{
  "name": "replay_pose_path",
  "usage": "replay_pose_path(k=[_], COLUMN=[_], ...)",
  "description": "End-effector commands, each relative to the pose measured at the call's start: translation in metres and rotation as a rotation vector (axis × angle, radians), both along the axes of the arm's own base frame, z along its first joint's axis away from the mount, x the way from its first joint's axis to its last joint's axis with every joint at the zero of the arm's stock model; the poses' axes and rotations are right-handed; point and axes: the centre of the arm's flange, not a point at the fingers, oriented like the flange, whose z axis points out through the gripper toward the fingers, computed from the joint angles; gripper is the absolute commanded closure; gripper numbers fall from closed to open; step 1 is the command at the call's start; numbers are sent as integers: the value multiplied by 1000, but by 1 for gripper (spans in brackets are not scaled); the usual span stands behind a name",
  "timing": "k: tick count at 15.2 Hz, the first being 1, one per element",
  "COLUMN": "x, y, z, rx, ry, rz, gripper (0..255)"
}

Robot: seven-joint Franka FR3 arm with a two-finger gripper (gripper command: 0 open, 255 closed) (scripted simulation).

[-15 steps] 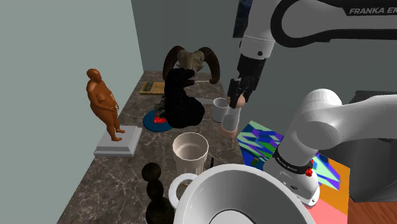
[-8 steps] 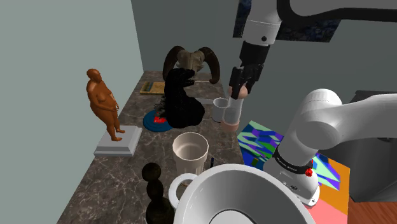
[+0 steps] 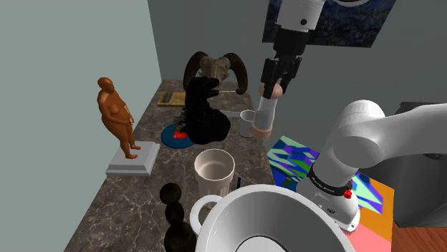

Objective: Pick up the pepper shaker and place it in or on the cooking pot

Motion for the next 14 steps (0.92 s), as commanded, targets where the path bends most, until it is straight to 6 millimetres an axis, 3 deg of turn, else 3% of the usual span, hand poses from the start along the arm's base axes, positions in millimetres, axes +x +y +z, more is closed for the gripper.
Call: replay_pose_path(k=[1, 8, 14], x=[0, 0, -47], y=[0, 0, 62], z=[11, 47, 63], rx=[0, 0, 0], ry=[0, 0, 0], rz=[0, 0, 0], gripper=[255, 255, 255])
